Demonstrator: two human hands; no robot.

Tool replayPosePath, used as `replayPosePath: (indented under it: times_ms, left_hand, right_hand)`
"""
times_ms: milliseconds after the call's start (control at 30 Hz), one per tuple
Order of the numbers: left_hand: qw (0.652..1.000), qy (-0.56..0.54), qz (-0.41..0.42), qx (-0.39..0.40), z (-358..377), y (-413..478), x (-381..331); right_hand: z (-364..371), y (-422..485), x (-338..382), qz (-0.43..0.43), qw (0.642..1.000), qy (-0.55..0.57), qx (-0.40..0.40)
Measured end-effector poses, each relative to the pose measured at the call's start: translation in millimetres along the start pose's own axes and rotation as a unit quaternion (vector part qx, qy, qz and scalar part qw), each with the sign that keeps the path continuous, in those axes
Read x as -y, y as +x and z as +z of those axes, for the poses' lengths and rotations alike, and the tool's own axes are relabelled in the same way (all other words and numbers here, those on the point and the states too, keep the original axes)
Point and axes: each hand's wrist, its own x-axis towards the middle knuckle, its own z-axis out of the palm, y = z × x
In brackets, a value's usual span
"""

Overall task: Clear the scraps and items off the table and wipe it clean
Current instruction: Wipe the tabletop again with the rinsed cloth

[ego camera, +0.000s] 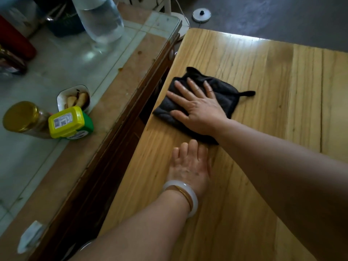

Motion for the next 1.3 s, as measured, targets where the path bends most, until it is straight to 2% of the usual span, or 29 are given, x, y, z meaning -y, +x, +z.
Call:
replayPosePath:
  times_ms: [133,267,367,533,767,967,1067,1300]
  left_hand:
    - [0.999,-0.006,-0.011,0.031,-6,0,-2]
    - [0.999,-0.013,-0.011,0.034,-8,3,-1]
    - [1.0,-0.005,-0.009,0.024,-7,3,-1]
    - [1.0,-0.002,0.005,0.011,-8,3,1]
    - [1.0,-0.001,0.014,0.019,-12,1,1]
    - [1.0,0.012,0.015,0.018,-13,1,0]
    - [0.999,0.016,0.016,0.024,-14,1,0]
    - [0.999,0.016,0.013,0.035,-14,4,1]
  right_hand:
    - [2,5,15,-0.119,0.992,0.01,0.031]
    - [4,6,16,-0.134,0.991,-0.003,0.026]
    - [3,12,10,-0.1,0.995,-0.011,0.015]
    - [-6,20,-19,0.009,1.0,-0.008,-0.008]
    - [-12,-3,-69,0.155,0.987,-0.014,-0.027]
    - [-7,-52,-72,0.216,0.976,0.002,-0.035]
    - [-3,-73,-59,0.195,0.98,0.001,-0.028]
    - [4,-72,-32,0.07,0.998,-0.002,-0.006]
